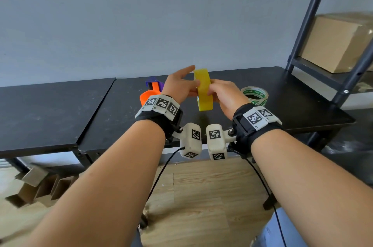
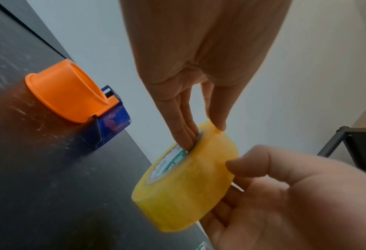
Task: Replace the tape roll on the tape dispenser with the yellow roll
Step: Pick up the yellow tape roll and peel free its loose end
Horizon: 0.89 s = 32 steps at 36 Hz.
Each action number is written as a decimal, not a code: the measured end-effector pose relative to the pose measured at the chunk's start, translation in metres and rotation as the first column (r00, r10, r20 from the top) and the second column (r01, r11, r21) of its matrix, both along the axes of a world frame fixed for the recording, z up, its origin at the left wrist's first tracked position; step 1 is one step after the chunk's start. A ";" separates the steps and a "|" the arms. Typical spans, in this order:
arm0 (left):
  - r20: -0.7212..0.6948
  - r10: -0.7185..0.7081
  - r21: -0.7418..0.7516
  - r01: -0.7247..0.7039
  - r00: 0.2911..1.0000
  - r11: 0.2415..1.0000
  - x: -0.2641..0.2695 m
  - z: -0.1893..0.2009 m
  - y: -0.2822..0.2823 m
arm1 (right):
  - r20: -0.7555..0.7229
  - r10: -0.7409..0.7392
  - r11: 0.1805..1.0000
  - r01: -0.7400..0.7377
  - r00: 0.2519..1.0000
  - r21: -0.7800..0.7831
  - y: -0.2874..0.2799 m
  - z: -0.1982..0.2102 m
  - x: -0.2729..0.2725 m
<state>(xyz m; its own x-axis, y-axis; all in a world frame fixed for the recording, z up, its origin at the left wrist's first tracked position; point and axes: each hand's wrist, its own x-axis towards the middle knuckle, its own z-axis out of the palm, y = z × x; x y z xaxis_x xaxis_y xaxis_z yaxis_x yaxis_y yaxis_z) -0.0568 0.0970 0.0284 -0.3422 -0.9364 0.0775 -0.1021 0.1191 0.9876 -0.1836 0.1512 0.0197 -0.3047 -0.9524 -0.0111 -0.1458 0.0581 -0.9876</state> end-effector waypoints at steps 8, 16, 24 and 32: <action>0.029 0.050 -0.005 -0.050 0.998 0.999 -0.001 -0.004 -0.003 | 0.002 0.020 1.000 -0.020 1.000 -0.003 -0.002 -0.012 -0.001; 0.164 -0.004 -0.030 0.009 0.986 1.000 -0.002 -0.013 -0.002 | 0.067 -0.045 0.999 0.043 0.997 0.026 -0.007 -0.018 -0.006; 0.216 -0.026 -0.057 0.040 0.976 0.998 -0.006 -0.017 0.001 | 0.028 -0.045 0.997 0.044 0.999 0.064 -0.014 -0.019 -0.010; 0.208 0.037 -0.077 -0.021 0.977 0.997 -0.013 -0.018 -0.005 | -0.030 0.014 0.999 -0.013 0.999 0.038 -0.011 -0.028 -0.012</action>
